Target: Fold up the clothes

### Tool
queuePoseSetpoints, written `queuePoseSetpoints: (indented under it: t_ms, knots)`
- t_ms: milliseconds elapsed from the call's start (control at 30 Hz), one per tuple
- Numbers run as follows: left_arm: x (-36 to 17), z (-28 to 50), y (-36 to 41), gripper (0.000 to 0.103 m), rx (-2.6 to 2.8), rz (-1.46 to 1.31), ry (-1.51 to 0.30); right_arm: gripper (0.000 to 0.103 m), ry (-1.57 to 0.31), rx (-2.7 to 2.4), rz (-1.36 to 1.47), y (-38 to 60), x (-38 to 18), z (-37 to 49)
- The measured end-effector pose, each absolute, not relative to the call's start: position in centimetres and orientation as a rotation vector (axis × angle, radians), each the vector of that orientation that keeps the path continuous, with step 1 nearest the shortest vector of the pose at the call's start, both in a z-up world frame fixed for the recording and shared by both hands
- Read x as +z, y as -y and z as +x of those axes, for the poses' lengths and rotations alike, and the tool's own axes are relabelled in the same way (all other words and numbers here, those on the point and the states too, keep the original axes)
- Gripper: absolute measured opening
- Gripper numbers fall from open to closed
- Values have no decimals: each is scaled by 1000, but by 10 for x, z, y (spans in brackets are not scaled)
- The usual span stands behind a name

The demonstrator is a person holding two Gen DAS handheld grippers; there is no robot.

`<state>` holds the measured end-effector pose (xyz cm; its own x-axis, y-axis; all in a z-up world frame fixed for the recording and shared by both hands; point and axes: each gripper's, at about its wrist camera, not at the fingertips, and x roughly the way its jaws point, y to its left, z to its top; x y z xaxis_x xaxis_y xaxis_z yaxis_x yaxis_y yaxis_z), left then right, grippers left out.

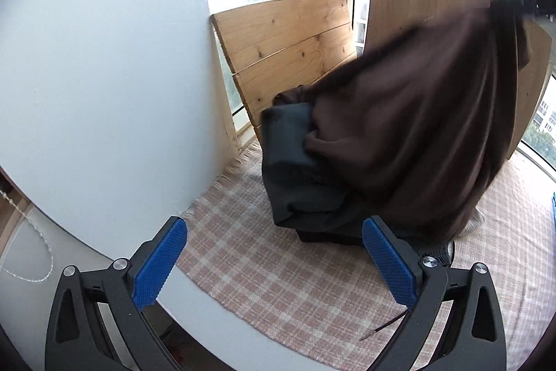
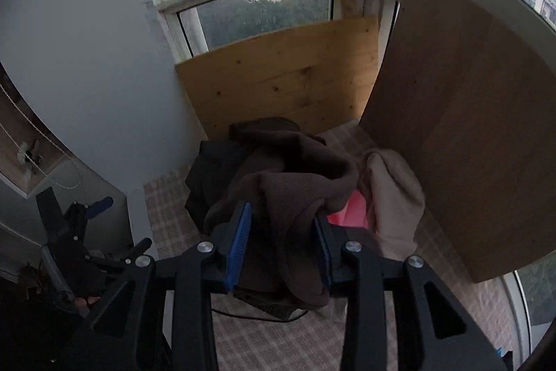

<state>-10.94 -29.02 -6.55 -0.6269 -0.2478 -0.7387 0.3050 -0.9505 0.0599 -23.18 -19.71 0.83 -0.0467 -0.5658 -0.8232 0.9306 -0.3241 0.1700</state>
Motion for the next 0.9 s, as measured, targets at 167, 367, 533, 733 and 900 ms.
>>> queuePoseSetpoints:
  t_ms: [167, 367, 533, 733, 900]
  knots:
    - [-64, -123, 276, 102, -2641, 1179, -20, 34, -130, -1643, 1064, 110, -4, -250]
    - [-48, -157, 229, 102, -2886, 1206, 251, 53, -74, -1768, 1056, 45, 1, -250]
    - [-27, -190, 192, 102, -2980, 1114, 554, 54, -52, -1847, 1157, 3, -55, -249]
    - [-17, -247, 146, 102, -3070, 1087, 1135, 54, 135, -1816, 1362, -23, -144, -254]
    - [-35, -287, 105, 102, -3058, 1311, 1472, 54, 182, -1811, 1403, -32, -170, -256]
